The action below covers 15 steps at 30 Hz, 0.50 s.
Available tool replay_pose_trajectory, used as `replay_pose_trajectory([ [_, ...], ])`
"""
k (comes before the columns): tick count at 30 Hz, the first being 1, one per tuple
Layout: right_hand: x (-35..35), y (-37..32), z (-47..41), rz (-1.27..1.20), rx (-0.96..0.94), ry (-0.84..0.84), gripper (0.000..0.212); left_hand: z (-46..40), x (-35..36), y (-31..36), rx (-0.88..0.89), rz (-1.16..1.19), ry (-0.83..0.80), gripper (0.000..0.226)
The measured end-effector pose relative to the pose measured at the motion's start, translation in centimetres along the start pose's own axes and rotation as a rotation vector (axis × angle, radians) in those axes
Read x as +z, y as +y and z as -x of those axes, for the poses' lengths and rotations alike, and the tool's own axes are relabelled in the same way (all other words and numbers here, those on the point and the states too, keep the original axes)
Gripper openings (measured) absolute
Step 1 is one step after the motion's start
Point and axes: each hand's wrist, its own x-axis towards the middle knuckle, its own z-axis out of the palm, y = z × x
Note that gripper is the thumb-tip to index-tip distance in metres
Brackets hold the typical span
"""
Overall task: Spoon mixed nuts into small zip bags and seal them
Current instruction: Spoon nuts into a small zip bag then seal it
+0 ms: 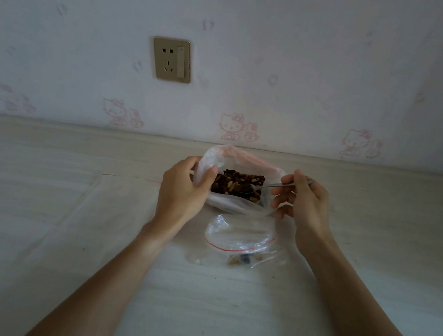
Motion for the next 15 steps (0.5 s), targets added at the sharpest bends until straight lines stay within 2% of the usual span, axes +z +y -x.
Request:
replay_pose_trajectory([
  [3, 0.0, -0.1, 0.2, -0.046, 0.057, -0.010, 0.036, 0.1, -0.7, 0.1, 0.011, -0.102, -0.044, 0.034],
  [6, -0.1, -0.3, 0.5, -0.095, 0.086, -0.018, 0.035, 0.8, -1.7, 0.3, 0.086, -0.166, 0.010, 0.047],
  [10, -0.8, -1.0, 0.9, -0.077, 0.044, -0.039, 0.035, 2.4, -2.8, 1.1, 0.220, -0.188, 0.068, 0.031],
  [13, -1.6, -1.9, 1.5, -0.070, -0.003, -0.073, 0.034, 3.8, -3.4, 1.5, 0.228, -0.135, -0.027, 0.015],
  [15, -2.2, -2.5, 2.1, -0.067, -0.027, -0.099, 0.034, 4.6, -3.3, 1.4, 0.189, -0.116, -0.118, 0.027],
])
